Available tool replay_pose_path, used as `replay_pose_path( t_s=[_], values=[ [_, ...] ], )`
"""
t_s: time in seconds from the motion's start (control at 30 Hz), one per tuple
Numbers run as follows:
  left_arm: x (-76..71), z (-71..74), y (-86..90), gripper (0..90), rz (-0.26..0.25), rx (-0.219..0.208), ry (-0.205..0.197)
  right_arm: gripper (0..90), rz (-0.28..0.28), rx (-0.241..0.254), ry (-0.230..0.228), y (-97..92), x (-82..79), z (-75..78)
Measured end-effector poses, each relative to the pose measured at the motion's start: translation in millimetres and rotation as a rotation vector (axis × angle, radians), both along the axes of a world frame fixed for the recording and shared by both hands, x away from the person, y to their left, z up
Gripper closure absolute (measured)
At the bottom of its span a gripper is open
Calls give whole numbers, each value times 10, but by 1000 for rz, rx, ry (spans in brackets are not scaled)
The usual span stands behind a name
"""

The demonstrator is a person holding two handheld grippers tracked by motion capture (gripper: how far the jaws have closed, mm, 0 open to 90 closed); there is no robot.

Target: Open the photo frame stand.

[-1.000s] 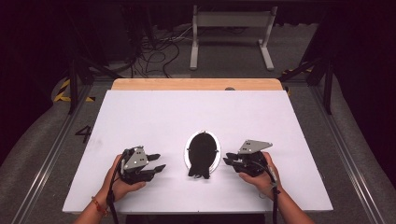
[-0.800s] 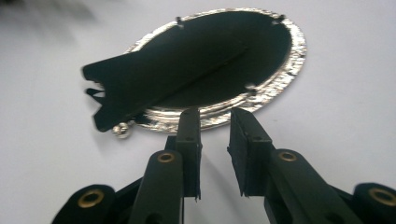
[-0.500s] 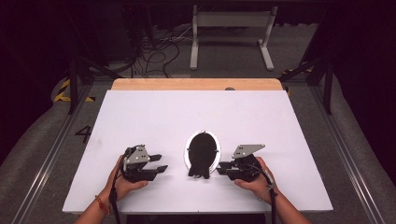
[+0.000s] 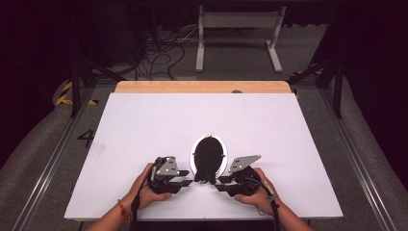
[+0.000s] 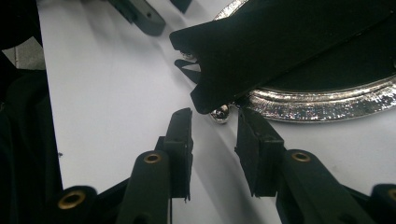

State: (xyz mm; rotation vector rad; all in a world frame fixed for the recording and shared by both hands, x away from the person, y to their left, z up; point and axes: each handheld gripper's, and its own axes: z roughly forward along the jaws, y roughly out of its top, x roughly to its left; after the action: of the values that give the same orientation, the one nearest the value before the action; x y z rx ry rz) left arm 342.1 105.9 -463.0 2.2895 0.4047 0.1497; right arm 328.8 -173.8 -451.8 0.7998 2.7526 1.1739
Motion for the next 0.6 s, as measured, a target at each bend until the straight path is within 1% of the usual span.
replay_pose_path(
  t_s=[0.03,0.1,0.13,0.17,0.2,0.3,0.37,0.4,0.47,0.53,0.6],
  values=[
    [-1,-8,-28,655,-6,3,5,674,5,-3,-3,5,0,-3],
    [2,-12,-58,659,-19,20,4,672,4,-5,4,14,2,-9],
    [1,-16,-76,663,-19,13,12,671,4,-5,6,17,8,-15],
    [3,-14,-90,668,-24,13,10,673,2,-3,11,18,15,-20],
    [-1,-8,-101,686,-31,23,4,672,-1,1,18,15,21,-20],
    [-10,-9,-113,684,-26,22,0,663,-2,8,25,12,26,-21],
    [-7,-4,-118,685,-31,27,-1,654,1,13,34,10,29,-22],
    [-12,3,-127,685,-32,32,-10,650,2,17,38,9,31,-23],
    [-25,8,-152,686,-26,30,-8,629,-3,36,58,8,47,-32],
    [-28,11,-172,688,-32,30,-11,623,-16,46,69,0,69,-32],
    [-24,10,-183,689,-34,28,-15,616,-30,69,91,-22,98,-45]
  ],
)
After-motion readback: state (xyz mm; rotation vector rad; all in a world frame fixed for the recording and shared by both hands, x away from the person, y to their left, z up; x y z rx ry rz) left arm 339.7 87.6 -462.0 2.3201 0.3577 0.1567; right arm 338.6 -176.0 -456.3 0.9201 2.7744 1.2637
